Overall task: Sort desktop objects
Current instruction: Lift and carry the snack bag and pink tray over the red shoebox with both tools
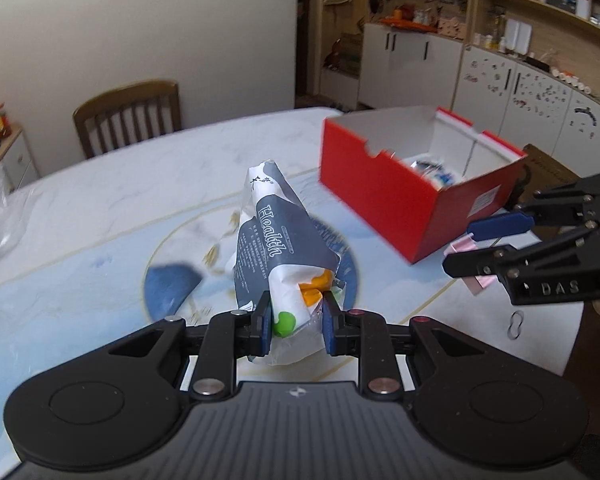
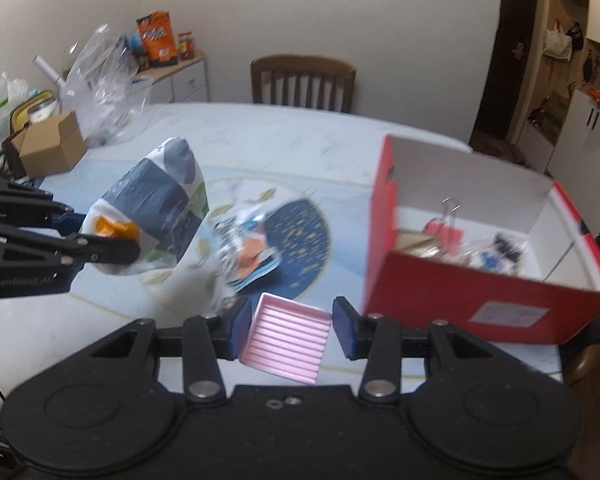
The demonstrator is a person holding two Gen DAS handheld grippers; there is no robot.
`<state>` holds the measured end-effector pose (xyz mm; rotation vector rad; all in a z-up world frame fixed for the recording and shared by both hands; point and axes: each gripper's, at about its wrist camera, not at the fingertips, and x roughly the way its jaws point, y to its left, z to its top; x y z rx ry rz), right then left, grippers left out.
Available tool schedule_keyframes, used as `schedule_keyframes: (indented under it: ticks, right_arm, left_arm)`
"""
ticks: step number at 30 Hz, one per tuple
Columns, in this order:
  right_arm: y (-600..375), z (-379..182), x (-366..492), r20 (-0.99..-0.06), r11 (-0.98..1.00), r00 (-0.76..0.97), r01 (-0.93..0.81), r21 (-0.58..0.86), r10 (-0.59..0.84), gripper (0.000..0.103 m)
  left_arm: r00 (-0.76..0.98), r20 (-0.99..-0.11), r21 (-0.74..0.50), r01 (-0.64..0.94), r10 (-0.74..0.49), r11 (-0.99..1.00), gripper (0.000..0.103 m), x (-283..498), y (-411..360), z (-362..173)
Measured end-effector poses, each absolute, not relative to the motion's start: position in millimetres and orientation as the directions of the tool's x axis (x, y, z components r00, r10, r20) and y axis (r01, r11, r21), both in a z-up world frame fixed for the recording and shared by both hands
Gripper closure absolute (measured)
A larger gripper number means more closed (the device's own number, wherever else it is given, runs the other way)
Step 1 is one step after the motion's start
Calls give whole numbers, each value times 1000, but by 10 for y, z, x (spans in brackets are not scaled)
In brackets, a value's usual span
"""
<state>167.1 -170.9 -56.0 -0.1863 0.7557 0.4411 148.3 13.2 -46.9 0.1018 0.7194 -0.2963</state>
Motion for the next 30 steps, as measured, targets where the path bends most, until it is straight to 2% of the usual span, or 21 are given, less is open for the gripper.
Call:
schedule_keyframes:
  ticks: [21,30]
  right_arm:
    - [-2781,-170,2335,-602,913,741,-406,-48,298,59]
    - [-3167,-245,2706,-603,925,756,-373,-75,256,59]
  left_arm:
    - [755,-572,28,407,-319,913,81,1983,-1031,8]
    - [728,-589,59,472,-351,880,81,2420,-1597,-26]
